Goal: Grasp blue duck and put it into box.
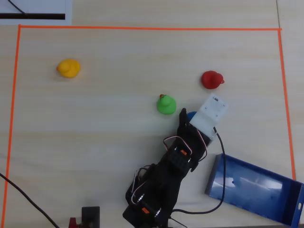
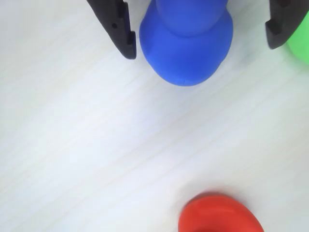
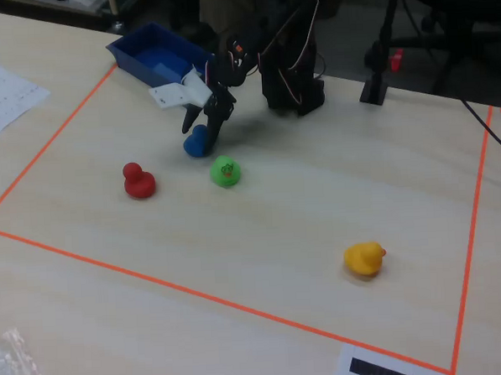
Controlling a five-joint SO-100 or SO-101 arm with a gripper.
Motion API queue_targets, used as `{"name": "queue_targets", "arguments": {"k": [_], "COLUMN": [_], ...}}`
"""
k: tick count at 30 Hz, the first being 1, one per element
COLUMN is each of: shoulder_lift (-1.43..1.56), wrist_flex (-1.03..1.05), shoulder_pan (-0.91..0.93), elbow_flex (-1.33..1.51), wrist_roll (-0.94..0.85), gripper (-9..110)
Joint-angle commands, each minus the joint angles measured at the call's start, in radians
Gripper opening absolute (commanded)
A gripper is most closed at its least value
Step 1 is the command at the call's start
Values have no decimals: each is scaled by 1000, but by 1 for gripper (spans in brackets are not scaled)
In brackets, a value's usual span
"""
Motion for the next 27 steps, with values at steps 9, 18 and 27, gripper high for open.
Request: {"name": "queue_targets", "arguments": {"k": [9,18,27], "shoulder_lift": [6,-74,-63], "wrist_flex": [-106,-193,-235], "shoulder_pan": [-8,-14,-17], "elbow_flex": [84,100,114], "wrist_roll": [-18,0,38], "gripper": [36,32,0]}}
